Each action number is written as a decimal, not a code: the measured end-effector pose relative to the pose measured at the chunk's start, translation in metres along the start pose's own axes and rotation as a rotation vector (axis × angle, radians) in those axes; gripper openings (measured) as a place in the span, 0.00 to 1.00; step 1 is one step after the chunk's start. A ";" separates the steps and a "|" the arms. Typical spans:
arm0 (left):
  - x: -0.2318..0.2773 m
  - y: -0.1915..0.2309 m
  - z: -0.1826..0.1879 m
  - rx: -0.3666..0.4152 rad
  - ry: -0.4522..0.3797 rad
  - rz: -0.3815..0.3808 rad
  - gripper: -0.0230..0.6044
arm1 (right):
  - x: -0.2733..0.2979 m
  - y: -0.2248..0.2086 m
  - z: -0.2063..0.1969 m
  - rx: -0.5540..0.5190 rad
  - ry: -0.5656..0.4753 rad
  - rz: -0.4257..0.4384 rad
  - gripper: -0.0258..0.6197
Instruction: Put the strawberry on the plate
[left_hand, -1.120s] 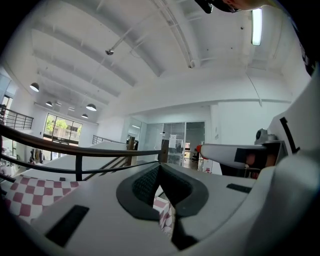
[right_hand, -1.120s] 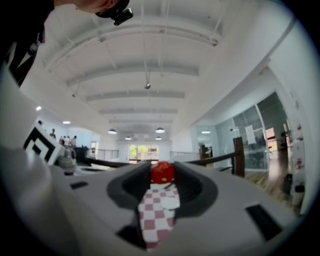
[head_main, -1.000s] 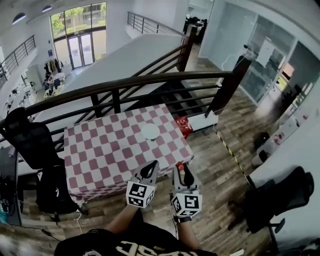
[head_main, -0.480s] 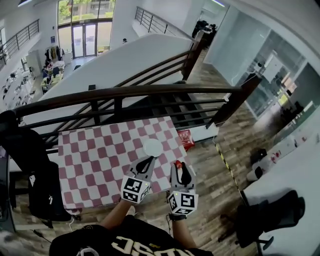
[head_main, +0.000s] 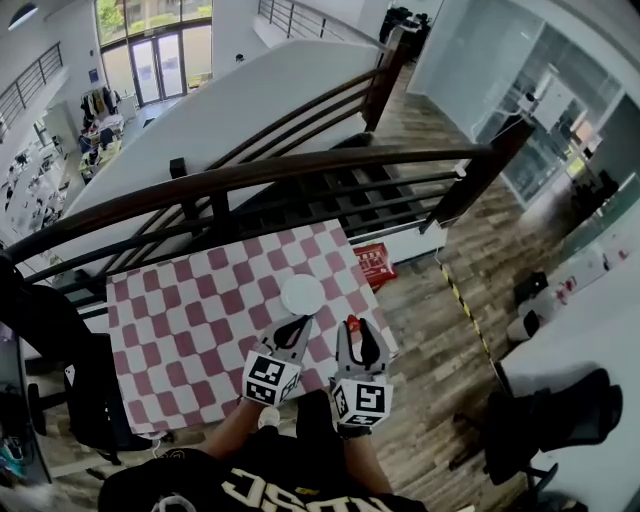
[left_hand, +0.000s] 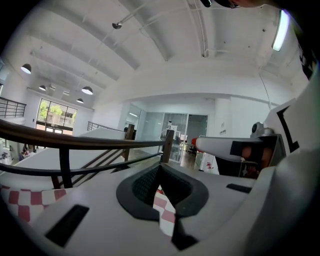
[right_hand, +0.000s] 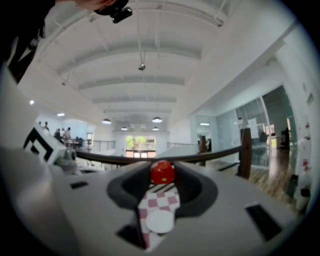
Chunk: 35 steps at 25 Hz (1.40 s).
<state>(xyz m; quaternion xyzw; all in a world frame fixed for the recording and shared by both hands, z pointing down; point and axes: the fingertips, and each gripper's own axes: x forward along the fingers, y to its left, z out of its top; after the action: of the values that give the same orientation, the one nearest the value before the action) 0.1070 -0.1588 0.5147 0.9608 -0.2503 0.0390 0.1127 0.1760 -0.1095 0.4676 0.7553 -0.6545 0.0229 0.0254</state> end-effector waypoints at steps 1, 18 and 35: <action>0.008 0.001 -0.004 -0.006 0.017 -0.001 0.05 | 0.007 -0.007 -0.003 -0.036 0.010 -0.006 0.27; 0.139 0.051 -0.078 0.004 0.263 0.104 0.05 | 0.124 -0.140 -0.099 -0.060 0.199 -0.003 0.27; 0.138 0.121 -0.172 -0.230 0.382 0.204 0.05 | 0.187 -0.060 -0.250 -0.031 0.517 0.333 0.27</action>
<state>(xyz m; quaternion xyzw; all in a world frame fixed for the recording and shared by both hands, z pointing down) 0.1646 -0.2862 0.7243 0.8866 -0.3228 0.2026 0.2623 0.2617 -0.2689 0.7296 0.6063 -0.7413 0.2082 0.1988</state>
